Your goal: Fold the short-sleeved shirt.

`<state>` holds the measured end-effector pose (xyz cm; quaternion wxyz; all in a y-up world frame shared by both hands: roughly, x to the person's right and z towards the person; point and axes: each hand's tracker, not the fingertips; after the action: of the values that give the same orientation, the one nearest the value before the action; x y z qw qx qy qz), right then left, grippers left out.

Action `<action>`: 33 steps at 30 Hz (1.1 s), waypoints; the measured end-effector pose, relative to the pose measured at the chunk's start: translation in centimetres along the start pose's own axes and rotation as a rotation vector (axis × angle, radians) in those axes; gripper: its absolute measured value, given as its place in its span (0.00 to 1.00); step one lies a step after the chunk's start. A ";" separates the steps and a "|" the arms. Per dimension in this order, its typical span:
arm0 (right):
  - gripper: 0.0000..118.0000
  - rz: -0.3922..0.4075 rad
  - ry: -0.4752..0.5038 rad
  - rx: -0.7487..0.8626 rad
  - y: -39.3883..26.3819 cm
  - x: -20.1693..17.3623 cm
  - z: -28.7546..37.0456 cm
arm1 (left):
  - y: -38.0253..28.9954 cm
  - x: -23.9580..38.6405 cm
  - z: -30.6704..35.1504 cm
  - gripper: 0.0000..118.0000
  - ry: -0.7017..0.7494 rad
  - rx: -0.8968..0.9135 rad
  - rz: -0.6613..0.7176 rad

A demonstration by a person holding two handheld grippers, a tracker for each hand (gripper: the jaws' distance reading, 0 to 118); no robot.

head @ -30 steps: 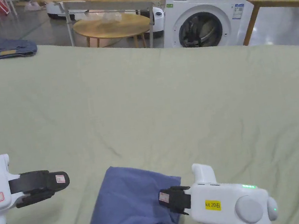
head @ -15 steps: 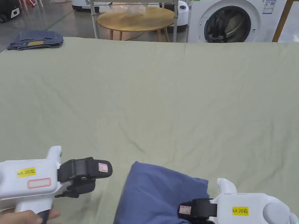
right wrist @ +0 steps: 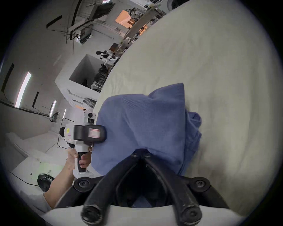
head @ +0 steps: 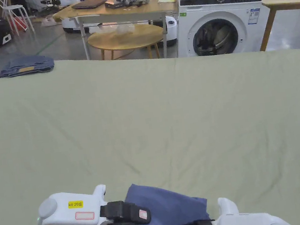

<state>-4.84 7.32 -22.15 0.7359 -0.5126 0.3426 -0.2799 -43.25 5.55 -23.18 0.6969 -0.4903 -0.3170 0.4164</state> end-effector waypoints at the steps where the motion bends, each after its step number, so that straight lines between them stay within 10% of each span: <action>1: 0.00 0.002 0.000 0.004 -0.1 -0.1 0.1 | -0.2 -0.8 0.3 0.27 -0.043 0.011 0.050; 8: 0.00 0.148 -0.130 0.171 0.8 -3.7 4.6 | -0.5 0.2 0.9 0.25 -0.032 0.036 0.020; 18: 0.00 0.601 -0.755 0.757 0.4 -10.4 15.6 | -0.7 0.5 6.0 0.25 0.044 0.082 -0.019; 33: 0.00 0.586 -0.753 0.700 0.1 -10.0 13.7 | -0.8 -0.4 27.0 0.25 0.449 0.228 0.056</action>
<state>-0.05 22.68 -16.82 0.9788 -0.1872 0.0724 0.0396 -66.18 16.36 -13.86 0.7890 -0.4972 -0.0913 0.3492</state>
